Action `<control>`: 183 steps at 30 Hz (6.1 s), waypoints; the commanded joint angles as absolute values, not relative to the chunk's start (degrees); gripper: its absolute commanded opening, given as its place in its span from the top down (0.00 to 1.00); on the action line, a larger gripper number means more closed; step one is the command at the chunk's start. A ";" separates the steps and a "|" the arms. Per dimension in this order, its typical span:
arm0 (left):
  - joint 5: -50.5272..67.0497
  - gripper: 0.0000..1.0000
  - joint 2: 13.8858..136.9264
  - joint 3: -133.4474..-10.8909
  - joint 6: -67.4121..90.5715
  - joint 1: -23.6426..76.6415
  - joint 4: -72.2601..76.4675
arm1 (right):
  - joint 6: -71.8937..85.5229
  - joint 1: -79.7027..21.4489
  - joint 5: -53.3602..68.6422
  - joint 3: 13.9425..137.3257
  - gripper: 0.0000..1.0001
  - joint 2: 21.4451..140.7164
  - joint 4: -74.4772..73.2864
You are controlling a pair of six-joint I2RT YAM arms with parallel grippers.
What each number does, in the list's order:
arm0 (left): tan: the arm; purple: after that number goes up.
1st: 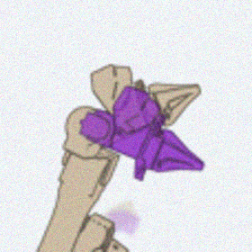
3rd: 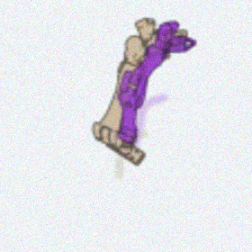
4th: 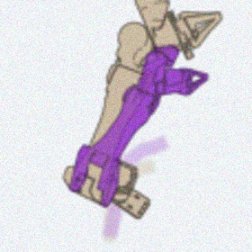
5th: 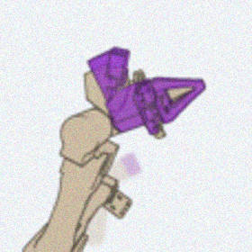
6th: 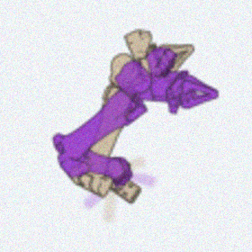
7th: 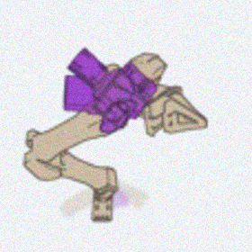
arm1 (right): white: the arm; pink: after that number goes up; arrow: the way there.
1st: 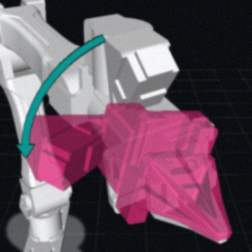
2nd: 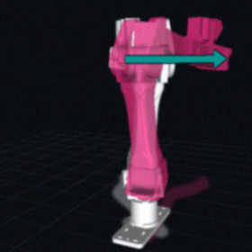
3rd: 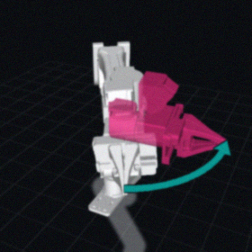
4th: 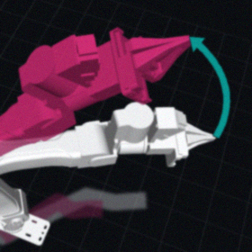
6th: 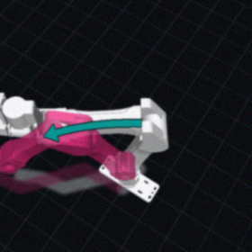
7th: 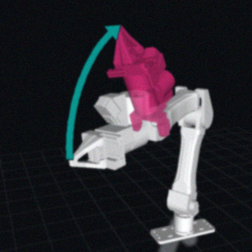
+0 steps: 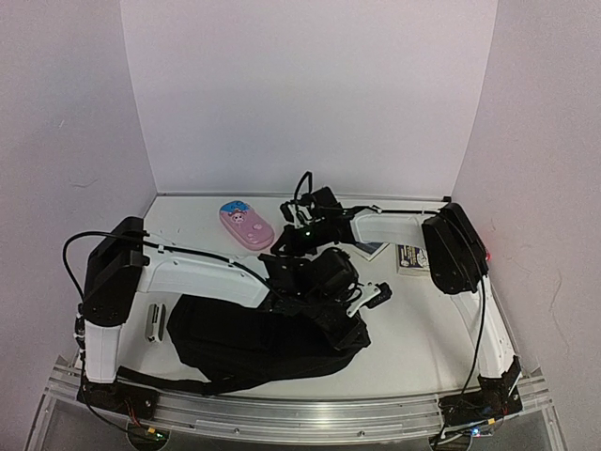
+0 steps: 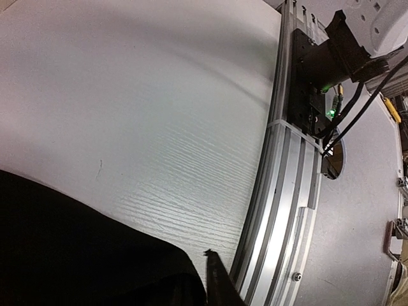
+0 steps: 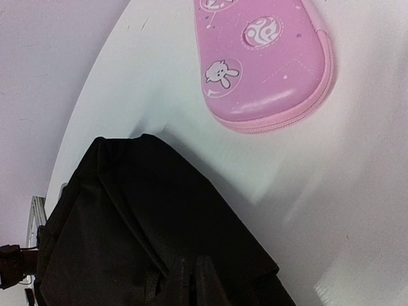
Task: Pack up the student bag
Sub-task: Unzip the student bag at the center of the board, then adjust the student bag at the center of the board.
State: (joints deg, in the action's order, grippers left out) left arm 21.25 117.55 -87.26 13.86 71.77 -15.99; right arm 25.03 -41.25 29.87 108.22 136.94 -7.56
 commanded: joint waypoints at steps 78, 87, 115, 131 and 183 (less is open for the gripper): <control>11.84 0.87 119.73 -86.58 42.98 55.88 -6.65 | 46.97 -47.69 1.34 49.02 1.00 77.70 -17.14; 12.25 1.00 110.98 -79.11 43.72 52.82 -3.91 | 47.93 -47.67 0.00 48.26 1.00 78.30 -17.23; 15.52 1.00 88.18 -59.19 23.26 28.20 -25.58 | 57.50 -44.70 -11.26 46.86 1.00 84.45 -19.21; 19.60 1.00 82.09 -53.81 23.93 18.57 -25.40 | 56.22 -39.86 -12.69 48.32 1.00 86.61 -20.36; 36.42 0.05 76.73 -49.15 38.80 20.66 -19.71 | 39.15 -65.16 17.66 80.88 0.55 118.76 7.45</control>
